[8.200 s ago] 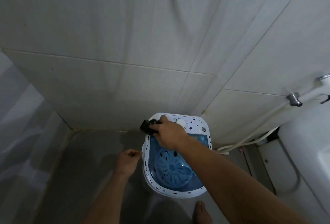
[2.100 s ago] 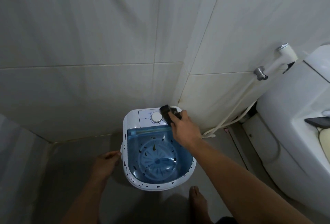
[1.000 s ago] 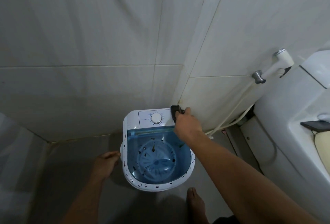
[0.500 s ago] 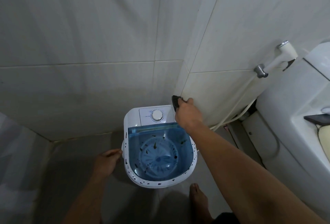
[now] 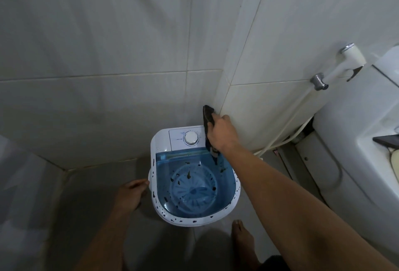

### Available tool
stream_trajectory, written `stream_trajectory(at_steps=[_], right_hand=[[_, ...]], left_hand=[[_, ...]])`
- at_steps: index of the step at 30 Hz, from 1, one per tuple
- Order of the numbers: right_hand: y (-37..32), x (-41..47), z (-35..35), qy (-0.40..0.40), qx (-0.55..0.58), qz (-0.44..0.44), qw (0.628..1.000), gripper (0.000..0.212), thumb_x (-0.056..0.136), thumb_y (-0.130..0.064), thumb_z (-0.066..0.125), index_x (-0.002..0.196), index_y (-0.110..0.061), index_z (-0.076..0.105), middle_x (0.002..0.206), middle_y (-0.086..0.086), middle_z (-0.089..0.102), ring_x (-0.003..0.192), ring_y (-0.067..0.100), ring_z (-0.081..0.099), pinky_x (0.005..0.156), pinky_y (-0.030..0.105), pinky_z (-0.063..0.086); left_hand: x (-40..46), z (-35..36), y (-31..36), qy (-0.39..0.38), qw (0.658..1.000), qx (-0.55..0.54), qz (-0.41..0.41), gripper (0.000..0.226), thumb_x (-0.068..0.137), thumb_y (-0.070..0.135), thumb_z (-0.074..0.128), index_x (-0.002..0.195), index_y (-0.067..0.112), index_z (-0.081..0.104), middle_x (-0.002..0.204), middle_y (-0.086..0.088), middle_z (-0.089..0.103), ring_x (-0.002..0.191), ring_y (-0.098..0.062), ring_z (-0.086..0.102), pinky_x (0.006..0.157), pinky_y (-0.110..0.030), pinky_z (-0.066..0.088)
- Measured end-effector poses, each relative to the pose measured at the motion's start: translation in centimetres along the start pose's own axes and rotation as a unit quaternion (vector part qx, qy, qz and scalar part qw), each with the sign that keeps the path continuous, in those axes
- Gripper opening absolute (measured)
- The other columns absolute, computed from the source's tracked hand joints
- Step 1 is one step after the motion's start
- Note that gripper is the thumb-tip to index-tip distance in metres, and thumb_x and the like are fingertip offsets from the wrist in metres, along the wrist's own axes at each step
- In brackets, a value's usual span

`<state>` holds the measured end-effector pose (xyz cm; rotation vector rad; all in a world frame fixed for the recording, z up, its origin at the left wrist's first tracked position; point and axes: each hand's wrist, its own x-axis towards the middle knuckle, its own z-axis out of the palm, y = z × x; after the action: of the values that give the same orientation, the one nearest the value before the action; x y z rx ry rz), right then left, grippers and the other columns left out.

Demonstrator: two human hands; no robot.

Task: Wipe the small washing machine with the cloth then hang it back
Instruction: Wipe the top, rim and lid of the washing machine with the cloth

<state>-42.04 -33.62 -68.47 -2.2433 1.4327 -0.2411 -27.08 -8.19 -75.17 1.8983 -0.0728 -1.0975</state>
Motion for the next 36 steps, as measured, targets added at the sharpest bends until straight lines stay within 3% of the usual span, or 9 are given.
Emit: stream_trajectory(at_steps=[3,8,16,20,26,29,33,35,36], right_hand=[[-1.0,-0.6,0.2,0.002,0.038,-0.004,0.999,0.043,0.102,-0.033,0.048,0.142,-0.015,0.048,0.126,0.017,0.052,0.108,0.037,0.060,0.092,0.045,0.052],[-1.1,-1.9,1.1,0.008,-0.197,-0.019,0.980,0.042,0.098,-0.046,0.047,0.125,-0.018,0.061,0.123,0.012,0.048,0.114,0.032,0.046,0.090,0.049,0.042],[-1.4,-2.8,1.1,-0.039,-0.299,-0.039,0.953,0.058,0.093,-0.057,0.049,0.136,-0.017,0.048,0.145,0.017,0.034,0.125,0.036,0.038,0.096,0.055,0.037],[-1.1,-3.2,2.0,-0.038,-0.236,-0.048,0.970,0.053,0.092,-0.034,0.060,0.139,-0.018,0.042,0.130,0.015,0.054,0.118,0.034,0.050,0.095,0.053,0.038],[-0.3,-1.2,-1.4,0.027,0.135,0.010,0.990,0.048,0.082,-0.022,0.067,0.130,-0.028,0.065,0.104,0.004,0.071,0.090,0.021,0.068,0.082,0.037,0.057],[0.2,-0.9,-2.9,0.026,0.408,0.104,0.906,0.026,0.078,-0.013,0.069,0.102,-0.018,0.077,0.089,0.009,0.076,0.077,0.022,0.070,0.074,0.039,0.057],[1.3,-1.3,-3.3,-0.103,0.683,0.219,0.689,0.020,0.091,-0.001,0.054,0.109,-0.002,0.061,0.091,0.025,0.064,0.081,0.036,0.066,0.084,0.056,0.058],[2.0,-1.4,-2.8,-0.118,0.689,0.223,0.679,0.023,0.090,0.000,0.053,0.113,-0.002,0.060,0.095,0.026,0.063,0.077,0.032,0.066,0.075,0.046,0.060],[2.1,-1.6,-2.5,-0.104,0.650,0.205,0.725,0.027,0.087,0.000,0.058,0.113,-0.005,0.065,0.098,0.025,0.066,0.077,0.030,0.066,0.072,0.042,0.058]], left_hand=[[-0.1,-0.1,0.1,-0.001,1.000,0.004,0.003,0.019,0.092,0.017,0.066,0.111,0.012,0.071,0.107,-0.011,0.072,0.097,-0.024,0.065,0.089,-0.039,0.048],[0.0,-0.2,0.1,0.004,1.000,-0.007,-0.007,0.021,0.090,0.019,0.070,0.110,0.013,0.073,0.107,-0.009,0.073,0.100,-0.023,0.067,0.085,-0.036,0.050],[-0.3,-0.1,0.2,0.003,1.000,-0.021,-0.008,0.022,0.090,0.016,0.069,0.111,0.009,0.072,0.106,-0.012,0.073,0.091,-0.020,0.066,0.071,-0.027,0.046],[-0.4,-0.1,0.3,-0.001,1.000,-0.020,-0.012,0.023,0.090,0.016,0.069,0.112,0.008,0.072,0.107,-0.014,0.073,0.090,-0.019,0.065,0.070,-0.027,0.047],[-0.4,-0.1,0.4,0.000,1.000,-0.021,-0.014,0.022,0.091,0.017,0.068,0.111,0.009,0.072,0.109,-0.012,0.072,0.093,-0.021,0.065,0.075,-0.030,0.046],[-0.2,-0.1,0.3,-0.004,1.000,-0.017,-0.015,0.022,0.091,0.017,0.068,0.111,0.010,0.072,0.110,-0.011,0.073,0.094,-0.020,0.065,0.072,-0.027,0.045],[-0.3,-0.1,0.3,0.000,1.000,-0.022,-0.015,0.023,0.092,0.015,0.067,0.113,0.008,0.071,0.109,-0.012,0.072,0.095,-0.021,0.065,0.073,-0.028,0.045],[-0.4,0.0,0.4,-0.003,1.000,-0.017,-0.012,0.023,0.092,0.016,0.066,0.113,0.008,0.071,0.107,-0.012,0.071,0.094,-0.021,0.064,0.075,-0.030,0.045],[-0.4,0.0,0.3,-0.003,1.000,-0.016,-0.010,0.023,0.093,0.016,0.066,0.113,0.008,0.071,0.107,-0.012,0.071,0.094,-0.022,0.064,0.074,-0.029,0.045]])
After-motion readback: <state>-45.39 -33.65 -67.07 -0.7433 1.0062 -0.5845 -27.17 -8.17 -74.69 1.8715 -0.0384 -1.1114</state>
